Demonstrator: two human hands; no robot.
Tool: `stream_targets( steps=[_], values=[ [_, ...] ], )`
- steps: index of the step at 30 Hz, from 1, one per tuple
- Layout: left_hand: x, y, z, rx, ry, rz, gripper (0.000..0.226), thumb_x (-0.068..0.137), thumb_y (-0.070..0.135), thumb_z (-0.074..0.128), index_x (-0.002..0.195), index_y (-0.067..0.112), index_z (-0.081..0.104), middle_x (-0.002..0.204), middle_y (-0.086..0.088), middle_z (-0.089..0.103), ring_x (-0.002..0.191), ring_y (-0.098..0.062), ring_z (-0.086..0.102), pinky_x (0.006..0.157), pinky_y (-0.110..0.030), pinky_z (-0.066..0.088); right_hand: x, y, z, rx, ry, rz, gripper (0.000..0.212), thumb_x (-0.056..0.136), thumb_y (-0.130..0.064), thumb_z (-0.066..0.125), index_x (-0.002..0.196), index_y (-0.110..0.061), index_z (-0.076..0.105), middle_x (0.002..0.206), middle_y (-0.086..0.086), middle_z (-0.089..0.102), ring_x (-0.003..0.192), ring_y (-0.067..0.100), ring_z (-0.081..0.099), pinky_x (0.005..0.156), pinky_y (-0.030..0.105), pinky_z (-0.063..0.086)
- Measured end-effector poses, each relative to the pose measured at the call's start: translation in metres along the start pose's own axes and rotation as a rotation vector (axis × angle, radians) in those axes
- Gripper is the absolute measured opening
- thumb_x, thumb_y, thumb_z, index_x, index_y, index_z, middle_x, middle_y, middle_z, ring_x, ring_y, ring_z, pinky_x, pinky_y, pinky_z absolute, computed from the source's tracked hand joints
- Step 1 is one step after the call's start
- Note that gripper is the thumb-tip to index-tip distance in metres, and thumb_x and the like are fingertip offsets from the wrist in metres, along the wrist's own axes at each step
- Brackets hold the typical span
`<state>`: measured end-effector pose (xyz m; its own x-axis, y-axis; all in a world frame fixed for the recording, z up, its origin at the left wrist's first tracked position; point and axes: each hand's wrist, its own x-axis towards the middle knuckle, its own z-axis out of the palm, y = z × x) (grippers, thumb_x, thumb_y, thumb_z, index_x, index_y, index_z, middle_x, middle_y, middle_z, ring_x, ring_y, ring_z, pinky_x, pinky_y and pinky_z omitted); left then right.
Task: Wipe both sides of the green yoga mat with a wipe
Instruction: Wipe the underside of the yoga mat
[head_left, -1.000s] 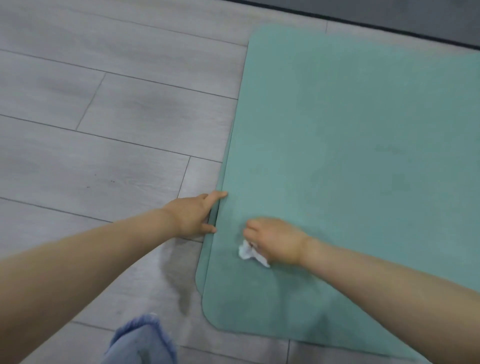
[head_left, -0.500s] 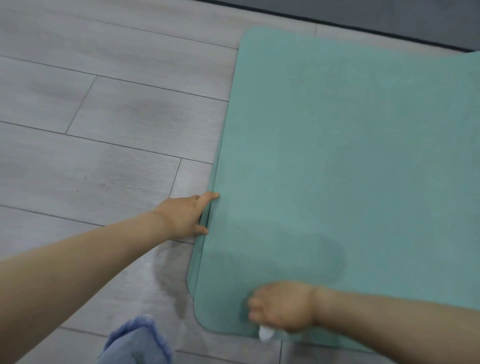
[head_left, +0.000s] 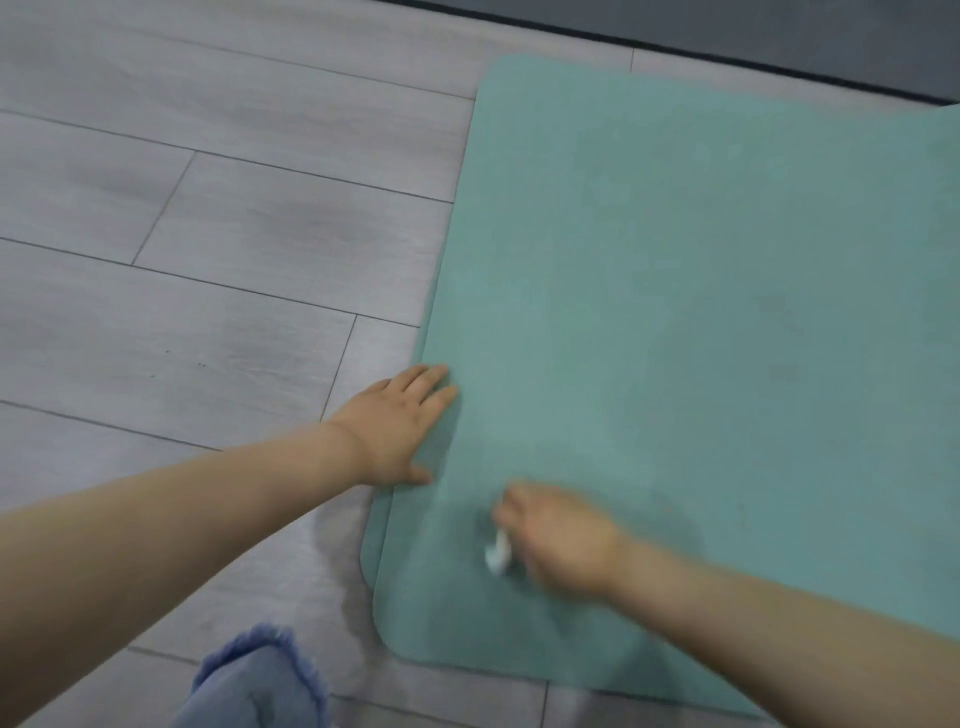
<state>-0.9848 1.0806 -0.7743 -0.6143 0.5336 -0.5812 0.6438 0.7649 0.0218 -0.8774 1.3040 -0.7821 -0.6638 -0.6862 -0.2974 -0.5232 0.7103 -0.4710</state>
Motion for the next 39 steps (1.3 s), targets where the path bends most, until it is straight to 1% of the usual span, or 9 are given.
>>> stream_targets(
  steps=[3, 5, 13, 18, 23, 26, 32, 35, 39],
  values=[
    [0.001, 0.011, 0.004, 0.040, -0.031, 0.006, 0.114, 0.081, 0.069, 0.060, 0.157, 0.015, -0.006, 0.163, -0.015, -0.015, 0.152, -0.028, -0.008, 0.122, -0.036, 0.005, -0.042, -0.010, 0.012, -0.085, -0.393, -0.376, 0.022, 0.071, -0.019, 0.068, 0.085, -0.017, 0.052, 0.084, 0.005, 0.054, 0.071, 0.025, 0.057, 0.057, 0.027, 0.049],
    [0.004, 0.016, 0.004, 0.057, -0.046, -0.012, 0.116, 0.081, 0.070, 0.060, 0.157, 0.013, -0.007, 0.162, -0.017, -0.016, 0.151, -0.030, -0.009, 0.122, -0.036, 0.005, -0.025, 0.013, -0.006, -0.098, -0.417, -0.384, 0.017, 0.078, -0.020, 0.065, 0.089, -0.011, 0.056, 0.087, 0.011, 0.056, 0.075, 0.030, 0.058, 0.062, 0.033, 0.050],
    [0.005, 0.033, -0.002, 0.082, -0.093, -0.084, 0.114, 0.085, 0.061, 0.063, 0.156, 0.008, -0.008, 0.163, -0.018, -0.014, 0.152, -0.029, -0.004, 0.123, -0.036, 0.010, 0.052, 0.153, -0.088, -0.019, 0.184, 0.800, 0.031, 0.077, -0.012, 0.067, 0.103, -0.005, 0.053, 0.111, 0.018, 0.054, 0.099, 0.034, 0.057, 0.075, 0.031, 0.041],
    [-0.010, 0.045, 0.001, 0.058, -0.082, -0.047, 0.096, 0.093, 0.043, 0.060, 0.156, 0.008, -0.003, 0.165, -0.011, -0.009, 0.151, -0.024, 0.008, 0.121, -0.032, 0.017, 0.001, 0.061, -0.017, -0.043, 0.186, 0.148, 0.019, 0.076, -0.020, 0.067, 0.086, -0.011, 0.054, 0.088, 0.013, 0.056, 0.080, 0.033, 0.060, 0.062, 0.033, 0.044],
    [-0.022, 0.069, 0.010, -0.012, -0.111, -0.118, 0.098, 0.092, 0.050, 0.059, 0.156, 0.006, -0.001, 0.164, -0.015, -0.009, 0.151, -0.028, 0.006, 0.121, -0.035, 0.020, -0.073, 0.001, 0.033, -0.212, -0.325, -0.552, 0.013, 0.080, -0.031, 0.059, 0.081, -0.020, 0.051, 0.079, -0.001, 0.054, 0.069, 0.018, 0.056, 0.059, 0.025, 0.047],
    [-0.023, 0.093, 0.013, -0.067, -0.127, -0.189, 0.103, 0.090, 0.052, 0.061, 0.155, 0.005, -0.004, 0.163, -0.017, -0.012, 0.151, -0.030, 0.003, 0.121, -0.036, 0.020, -0.024, 0.052, 0.004, -0.193, -0.091, -0.492, 0.022, 0.072, -0.028, 0.071, 0.078, -0.014, 0.055, 0.074, 0.007, 0.055, 0.062, 0.027, 0.058, 0.051, 0.027, 0.045],
    [-0.025, 0.128, 0.015, -0.065, -0.243, -0.258, 0.124, 0.081, 0.064, 0.065, 0.153, 0.001, -0.015, 0.160, -0.022, -0.019, 0.150, -0.039, -0.003, 0.119, -0.043, 0.027, 0.014, 0.159, -0.068, -0.127, 0.205, 0.601, 0.025, 0.082, -0.019, 0.060, 0.102, -0.007, 0.050, 0.106, 0.017, 0.053, 0.095, 0.036, 0.057, 0.074, 0.036, 0.045],
    [-0.020, 0.148, 0.007, -0.027, -0.282, -0.323, 0.131, 0.079, 0.068, 0.064, 0.149, -0.007, -0.018, 0.157, -0.031, -0.021, 0.148, -0.048, -0.007, 0.119, -0.044, 0.018, 0.006, 0.120, -0.046, -0.080, 0.220, 0.477, 0.022, 0.088, -0.021, 0.056, 0.103, -0.006, 0.052, 0.108, 0.018, 0.054, 0.098, 0.036, 0.057, 0.077, 0.038, 0.044],
    [-0.014, 0.161, 0.009, -0.044, -0.291, -0.424, 0.136, 0.077, 0.065, 0.069, 0.146, -0.010, -0.022, 0.155, -0.033, -0.024, 0.146, -0.050, -0.011, 0.120, -0.044, 0.014, -0.069, 0.032, 0.028, 0.012, 0.000, -0.209, 0.011, 0.073, -0.013, 0.060, 0.082, -0.012, 0.055, 0.081, 0.012, 0.057, 0.072, 0.034, 0.060, 0.059, 0.034, 0.047]
  ],
)
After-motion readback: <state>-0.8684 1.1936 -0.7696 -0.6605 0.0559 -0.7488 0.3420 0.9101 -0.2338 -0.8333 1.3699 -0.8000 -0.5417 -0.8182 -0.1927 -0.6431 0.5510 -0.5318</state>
